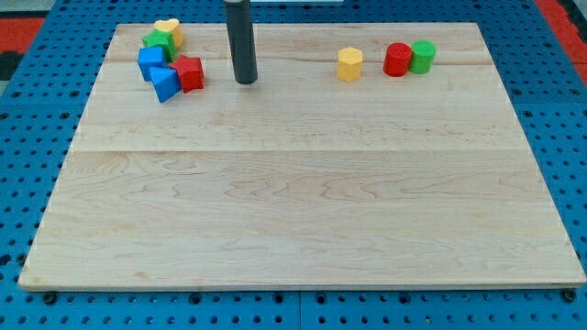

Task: Place the blue cube at top center of the board

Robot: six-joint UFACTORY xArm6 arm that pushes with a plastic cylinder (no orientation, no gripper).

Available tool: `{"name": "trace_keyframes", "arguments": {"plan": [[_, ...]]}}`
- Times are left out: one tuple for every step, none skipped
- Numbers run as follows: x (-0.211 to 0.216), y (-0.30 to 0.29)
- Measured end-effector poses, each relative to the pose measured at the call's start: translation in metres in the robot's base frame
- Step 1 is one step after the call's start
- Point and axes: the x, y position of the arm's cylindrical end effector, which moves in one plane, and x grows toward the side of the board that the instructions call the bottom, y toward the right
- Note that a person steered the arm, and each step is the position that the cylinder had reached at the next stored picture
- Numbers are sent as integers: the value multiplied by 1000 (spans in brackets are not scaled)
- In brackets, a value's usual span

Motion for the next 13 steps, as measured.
{"name": "trace_keyframes", "arguments": {"plan": [[52,-23],[77,-33],[77,-32],[77,-27],[63,15],[56,43],[56,54],[41,64],[45,43],[93,-9],[97,-92],[92,-171],[56,-213]]}}
